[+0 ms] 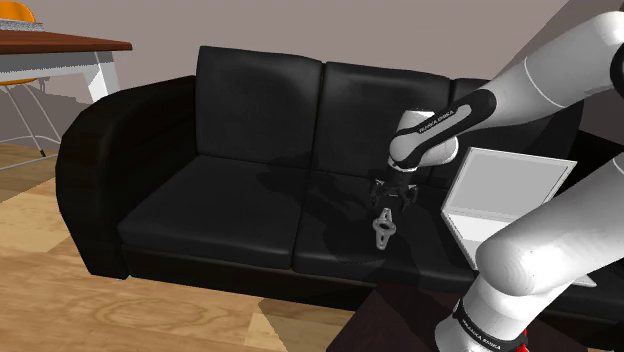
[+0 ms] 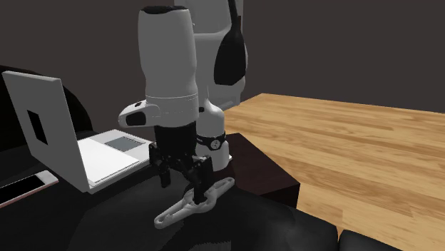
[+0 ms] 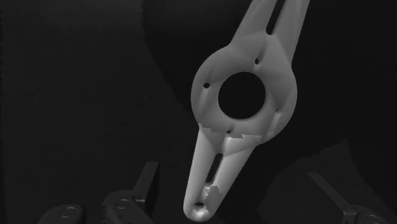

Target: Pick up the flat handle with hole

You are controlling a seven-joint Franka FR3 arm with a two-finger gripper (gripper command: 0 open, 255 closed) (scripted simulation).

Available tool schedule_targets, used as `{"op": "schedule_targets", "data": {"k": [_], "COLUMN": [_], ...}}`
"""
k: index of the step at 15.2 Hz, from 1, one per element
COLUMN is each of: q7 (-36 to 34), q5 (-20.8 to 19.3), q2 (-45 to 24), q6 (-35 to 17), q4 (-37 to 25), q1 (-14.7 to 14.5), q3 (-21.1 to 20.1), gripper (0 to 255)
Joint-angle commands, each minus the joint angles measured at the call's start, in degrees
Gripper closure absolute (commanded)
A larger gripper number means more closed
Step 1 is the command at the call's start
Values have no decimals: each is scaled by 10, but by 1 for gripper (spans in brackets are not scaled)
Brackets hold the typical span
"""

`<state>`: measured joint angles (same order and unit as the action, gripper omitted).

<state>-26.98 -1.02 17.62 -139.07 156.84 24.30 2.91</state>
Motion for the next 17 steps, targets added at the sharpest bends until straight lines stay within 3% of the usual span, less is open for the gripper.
{"op": "schedule_targets", "data": {"k": [1,6,8,9,17], "q7": [-4,-2,-2,-2,-2], "q5": [0,2,2,3,2], "q2": [-17,-63,-63,-63,-62], "q6": [-22,-79,-79,-79,-78], "q4": [4,15,15,15,15], "q1": [1,0,0,0,0], "q3": [1,2,2,1,2], "gripper": [0,0,0,255,255]}}
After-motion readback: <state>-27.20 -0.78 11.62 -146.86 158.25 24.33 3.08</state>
